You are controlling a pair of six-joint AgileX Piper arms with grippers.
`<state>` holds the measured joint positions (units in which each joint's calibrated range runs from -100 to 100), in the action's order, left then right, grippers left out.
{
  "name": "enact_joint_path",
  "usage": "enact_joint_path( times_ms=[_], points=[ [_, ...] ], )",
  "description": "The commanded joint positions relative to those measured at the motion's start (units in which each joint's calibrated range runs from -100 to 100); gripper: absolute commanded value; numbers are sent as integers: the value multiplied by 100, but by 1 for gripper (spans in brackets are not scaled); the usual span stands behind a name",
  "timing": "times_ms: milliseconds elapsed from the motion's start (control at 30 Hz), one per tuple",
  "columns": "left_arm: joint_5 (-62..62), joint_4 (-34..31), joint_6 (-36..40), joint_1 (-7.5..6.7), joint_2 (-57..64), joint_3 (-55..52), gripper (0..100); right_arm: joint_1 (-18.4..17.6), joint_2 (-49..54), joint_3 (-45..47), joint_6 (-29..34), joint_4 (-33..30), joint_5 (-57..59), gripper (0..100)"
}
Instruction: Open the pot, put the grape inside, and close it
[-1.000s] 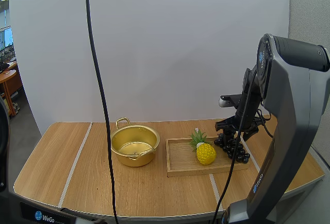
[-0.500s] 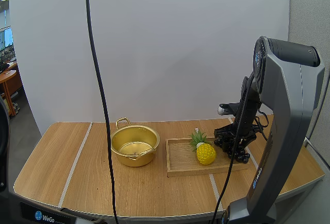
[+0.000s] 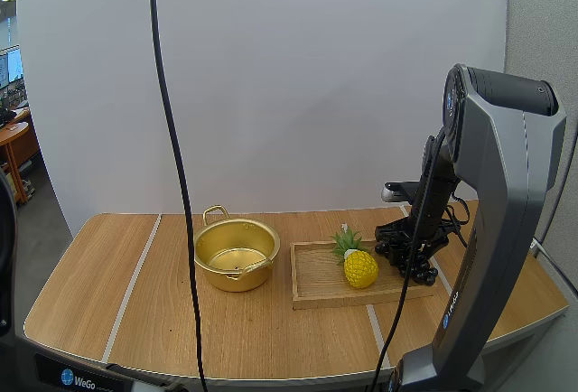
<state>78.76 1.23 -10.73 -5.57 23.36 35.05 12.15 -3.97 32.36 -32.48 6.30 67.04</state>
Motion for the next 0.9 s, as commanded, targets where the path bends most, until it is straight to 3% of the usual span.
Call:
enact_joint_path(
  times_ms=[0,767,833,867],
  points=[
    [-270,-28,13,-21,48,40,0,24,-18,-19,-24,65,-250,100],
    [-270,-28,13,-21,48,40,0,24,-18,-19,-34,28,-183,100],
    [-270,-28,13,-21,48,40,0,24,-18,-19,-34,68,118,26],
    [-270,-28,13,-21,48,40,0,24,-18,-19,-34,68,189,7]
  ],
)
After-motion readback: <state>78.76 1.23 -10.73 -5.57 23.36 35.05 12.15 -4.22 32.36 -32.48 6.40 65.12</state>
